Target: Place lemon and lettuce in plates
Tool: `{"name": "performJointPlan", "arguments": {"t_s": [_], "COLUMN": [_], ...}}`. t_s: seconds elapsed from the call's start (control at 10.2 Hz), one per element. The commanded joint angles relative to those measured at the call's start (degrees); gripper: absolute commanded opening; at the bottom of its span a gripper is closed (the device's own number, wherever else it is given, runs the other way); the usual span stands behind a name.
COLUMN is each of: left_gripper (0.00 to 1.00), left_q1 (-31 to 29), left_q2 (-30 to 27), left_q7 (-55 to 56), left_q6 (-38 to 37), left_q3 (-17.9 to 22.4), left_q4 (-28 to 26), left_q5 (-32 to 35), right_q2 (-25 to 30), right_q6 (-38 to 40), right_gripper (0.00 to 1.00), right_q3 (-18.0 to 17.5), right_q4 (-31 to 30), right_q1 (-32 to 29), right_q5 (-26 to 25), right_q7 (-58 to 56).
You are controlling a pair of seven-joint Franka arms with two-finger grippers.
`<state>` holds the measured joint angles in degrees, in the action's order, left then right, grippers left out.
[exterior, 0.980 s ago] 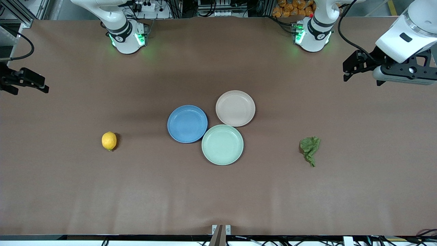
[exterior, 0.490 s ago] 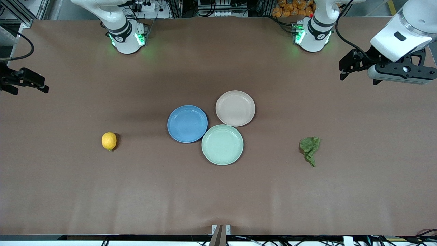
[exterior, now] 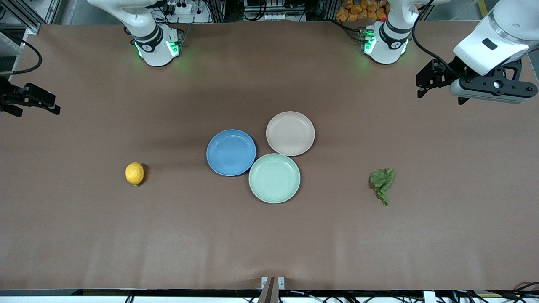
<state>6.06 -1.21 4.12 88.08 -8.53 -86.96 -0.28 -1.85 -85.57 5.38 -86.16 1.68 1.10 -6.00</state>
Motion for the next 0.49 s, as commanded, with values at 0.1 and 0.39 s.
{"name": "performJointPlan", "arguments": {"t_s": [0.1,0.39], "left_gripper": [1.0,1.0], "left_q1": [-0.26,0.0], "left_q2": [-0.2,-0.2], "left_q7": [-0.16,0.01], "left_q6": [-1.24,-1.24], "left_q3": [0.27,0.0], "left_q4": [0.82,0.82], "left_q5": [-0.07,0.63], "right_q2": [0.36,0.36], "right_q6": [0.31,0.31], "right_gripper": [1.0,1.0], "right_q3": [-0.54,-0.54], "right_q4": [-0.24,-0.24], "right_q1": [-0.71,-0.71], "right_q5": [-0.75,-0.75], "right_q7": [0.55,0.55]}}
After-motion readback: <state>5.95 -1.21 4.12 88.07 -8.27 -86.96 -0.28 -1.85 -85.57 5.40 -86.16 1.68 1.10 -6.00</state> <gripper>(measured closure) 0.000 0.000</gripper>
